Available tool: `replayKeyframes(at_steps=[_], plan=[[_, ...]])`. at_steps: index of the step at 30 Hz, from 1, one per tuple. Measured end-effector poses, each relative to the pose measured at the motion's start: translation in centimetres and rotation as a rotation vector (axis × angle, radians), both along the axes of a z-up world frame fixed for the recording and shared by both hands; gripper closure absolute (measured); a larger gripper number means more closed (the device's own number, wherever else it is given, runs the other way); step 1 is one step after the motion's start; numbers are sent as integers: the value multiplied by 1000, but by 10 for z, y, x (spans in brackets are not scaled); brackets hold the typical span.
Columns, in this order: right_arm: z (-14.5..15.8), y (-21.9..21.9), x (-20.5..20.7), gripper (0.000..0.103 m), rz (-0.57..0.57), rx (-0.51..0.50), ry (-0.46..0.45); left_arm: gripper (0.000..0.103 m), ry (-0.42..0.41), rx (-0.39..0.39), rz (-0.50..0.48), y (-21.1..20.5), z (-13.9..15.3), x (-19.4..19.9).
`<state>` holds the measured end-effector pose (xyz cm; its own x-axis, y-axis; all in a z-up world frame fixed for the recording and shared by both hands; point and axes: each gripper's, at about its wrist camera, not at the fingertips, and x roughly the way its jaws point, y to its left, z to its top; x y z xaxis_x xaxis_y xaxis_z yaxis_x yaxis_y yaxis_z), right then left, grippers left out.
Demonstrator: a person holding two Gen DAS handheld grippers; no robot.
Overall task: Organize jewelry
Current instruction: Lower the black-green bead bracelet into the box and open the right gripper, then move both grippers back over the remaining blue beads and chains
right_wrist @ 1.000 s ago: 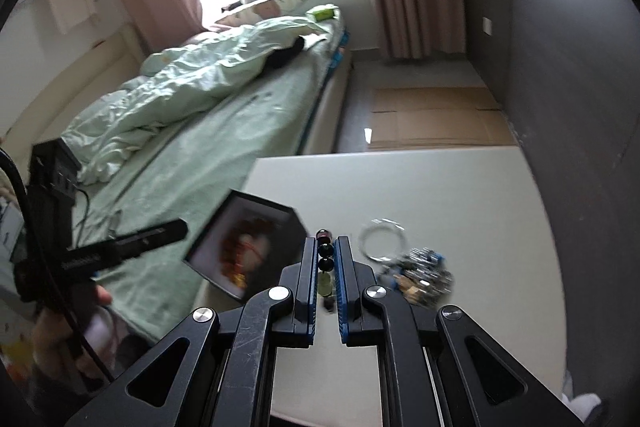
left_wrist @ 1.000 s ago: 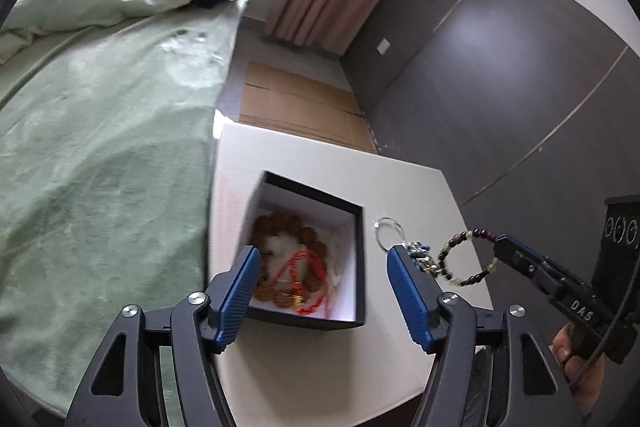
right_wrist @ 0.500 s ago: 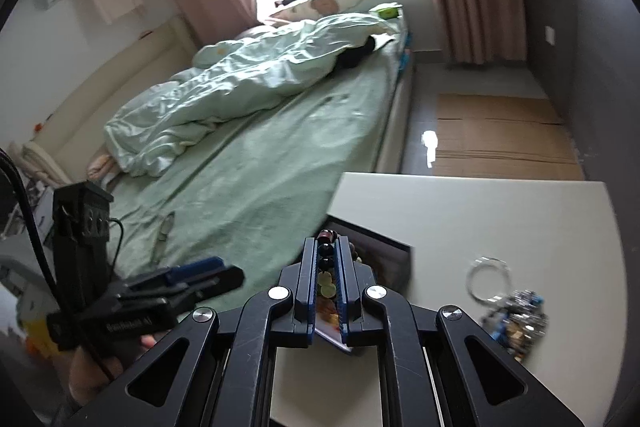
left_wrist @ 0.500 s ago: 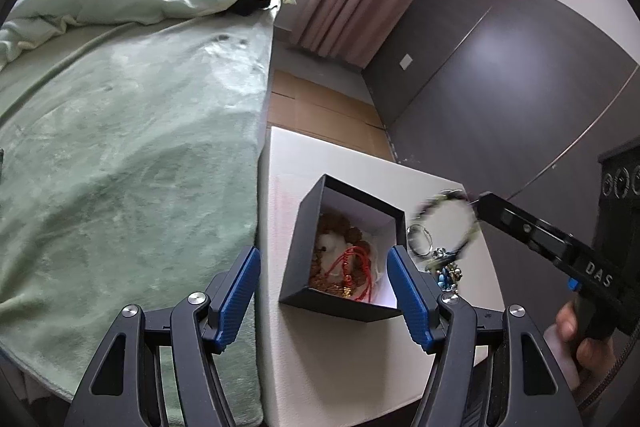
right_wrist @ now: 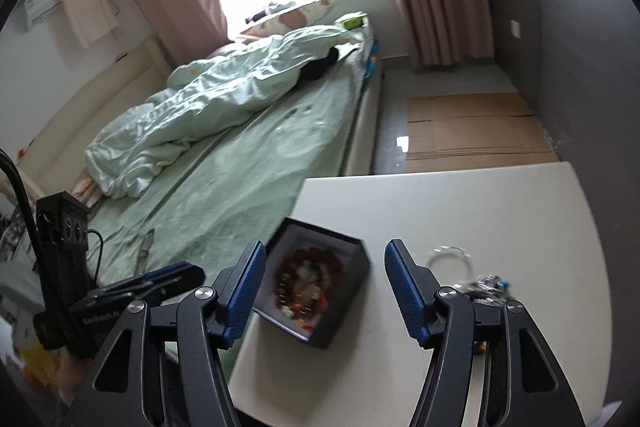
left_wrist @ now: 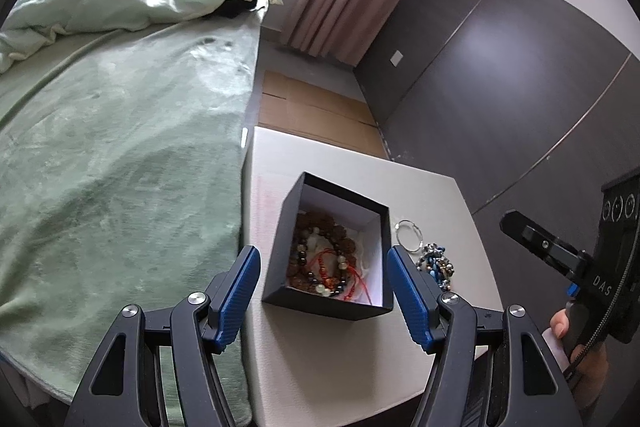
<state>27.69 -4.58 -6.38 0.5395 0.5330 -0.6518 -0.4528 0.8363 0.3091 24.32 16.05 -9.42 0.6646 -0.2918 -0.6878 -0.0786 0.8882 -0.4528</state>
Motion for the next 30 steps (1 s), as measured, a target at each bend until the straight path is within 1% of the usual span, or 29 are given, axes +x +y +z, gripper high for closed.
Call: replayKeyframes(at_steps=[8,13,16,20,21,25,30], plan=[[-7,-56,-4,41,-108,-6,19,36,-6,21,-43,-28,3,10],[-10,-85,-7,40,-165,-22,19,36,-7,37,-89,-54,5,20],[-12,-97,-8,29,-177,-15,30,36,-5,45,-118,-69,5,27],[-17,-117,-9,9,-200,-1,48,36,3,60,-158,-90,3,34],[-19,-123,-9,7,-206,6,59,36,5,61,-168,-96,2,36],[-30,-143,-12,7,-228,49,92,36,14,73,-204,-115,-1,42],[-39,-165,-15,7,-259,64,97,36,28,89,-249,-137,-7,51]])
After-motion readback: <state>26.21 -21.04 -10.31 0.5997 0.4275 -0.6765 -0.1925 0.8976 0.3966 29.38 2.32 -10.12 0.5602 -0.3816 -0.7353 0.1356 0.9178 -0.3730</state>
